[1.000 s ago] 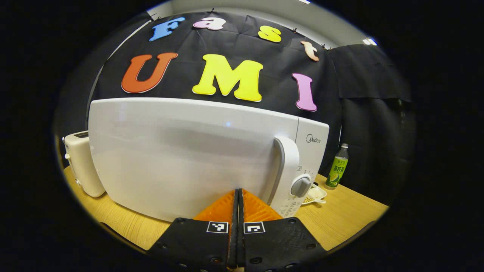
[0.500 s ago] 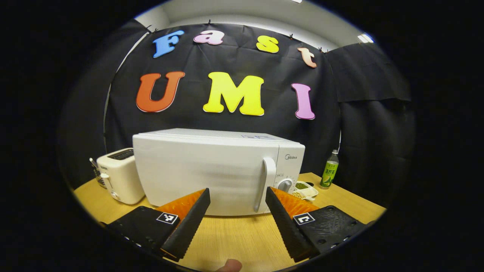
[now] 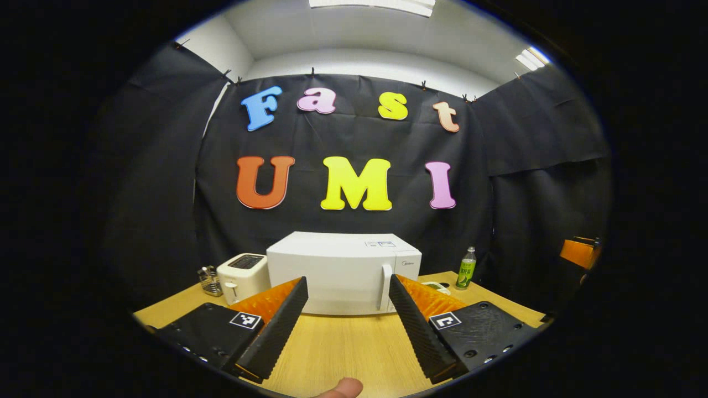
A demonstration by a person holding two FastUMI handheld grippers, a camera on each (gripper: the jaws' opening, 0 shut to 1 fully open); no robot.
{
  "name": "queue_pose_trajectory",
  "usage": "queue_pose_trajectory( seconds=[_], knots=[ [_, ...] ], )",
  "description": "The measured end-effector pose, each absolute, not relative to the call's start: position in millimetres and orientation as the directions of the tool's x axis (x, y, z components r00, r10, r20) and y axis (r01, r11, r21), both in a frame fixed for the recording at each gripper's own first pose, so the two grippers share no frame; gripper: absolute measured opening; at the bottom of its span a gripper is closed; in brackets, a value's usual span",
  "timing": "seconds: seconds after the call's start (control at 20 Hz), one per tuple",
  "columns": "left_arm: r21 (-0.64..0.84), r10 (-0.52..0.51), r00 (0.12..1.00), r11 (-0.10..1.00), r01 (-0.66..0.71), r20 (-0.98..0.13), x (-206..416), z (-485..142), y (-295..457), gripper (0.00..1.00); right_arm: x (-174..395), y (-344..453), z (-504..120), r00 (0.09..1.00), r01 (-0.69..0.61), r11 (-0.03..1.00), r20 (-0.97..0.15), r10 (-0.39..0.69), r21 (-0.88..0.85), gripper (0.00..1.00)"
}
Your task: Open the microwave oven with the left hand, put the food in, and close the microwave oven.
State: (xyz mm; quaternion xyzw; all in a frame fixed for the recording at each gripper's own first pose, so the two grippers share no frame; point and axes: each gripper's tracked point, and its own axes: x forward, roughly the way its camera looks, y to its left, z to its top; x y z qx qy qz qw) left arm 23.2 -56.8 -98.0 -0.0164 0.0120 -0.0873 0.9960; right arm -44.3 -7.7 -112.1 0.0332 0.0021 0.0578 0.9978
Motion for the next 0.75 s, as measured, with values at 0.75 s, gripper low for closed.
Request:
queue_pose_trajectory(
  seconds=[0.75],
  knots=[
    [0.046,-0.015,1.000,0.999,0.014,0.014,-46,-37,2,0.85,-67,10,-51,0.991,-0.113,0.993,0.075,0.111,0.025,0.91]
  ],
)
